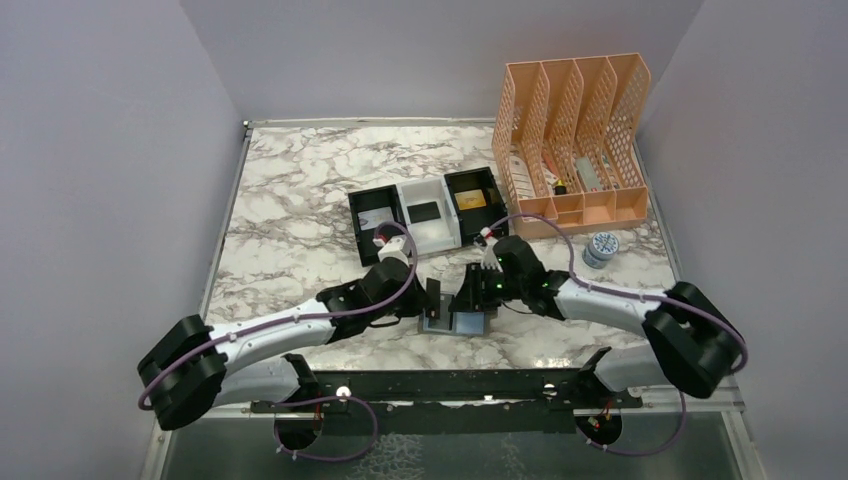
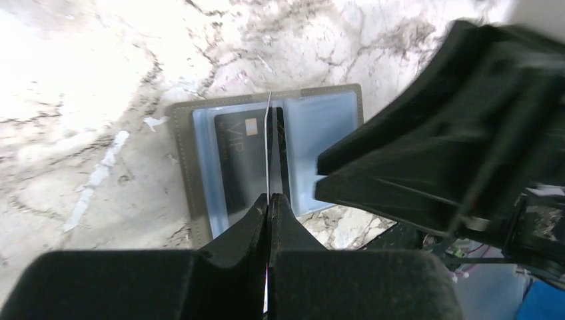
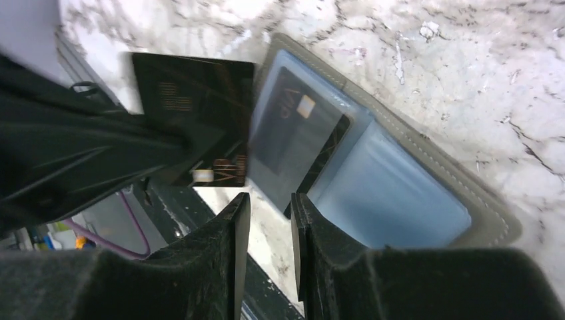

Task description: Take the credit cards out of the card holder

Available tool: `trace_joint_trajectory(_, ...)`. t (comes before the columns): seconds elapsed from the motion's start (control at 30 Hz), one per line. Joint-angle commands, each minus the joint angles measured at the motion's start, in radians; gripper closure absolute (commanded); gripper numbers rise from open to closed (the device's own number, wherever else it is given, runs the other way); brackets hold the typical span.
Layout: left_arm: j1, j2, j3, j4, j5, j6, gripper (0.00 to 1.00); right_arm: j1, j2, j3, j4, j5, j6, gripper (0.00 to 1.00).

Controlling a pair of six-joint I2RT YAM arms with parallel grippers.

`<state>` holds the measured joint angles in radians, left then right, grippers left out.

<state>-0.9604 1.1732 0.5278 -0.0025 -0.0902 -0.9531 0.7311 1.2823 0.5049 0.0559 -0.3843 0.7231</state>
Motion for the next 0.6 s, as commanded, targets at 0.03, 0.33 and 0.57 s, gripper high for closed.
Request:
trace_joint_trajectory(0.03,0.013,-0.138,-0.041,-0.073,-0.128,-0.016,1.0,-0.002,0.178,0.089,-0.075,-0.041,-0.004,0.73)
trace_joint_trajectory(0.33,0.282,-0.237,-0.118,0.049,0.211,0.15,1.0,-0.002,0.04,0.092,-0.015,0.064,-0.059,0.52)
trace_joint_trajectory(0.57,0.447,-0.266,-0.145,0.188,0.51,0.191,1.0,-0.003,-0.224,-0.002,0.133,0.228,-0.222,0.46)
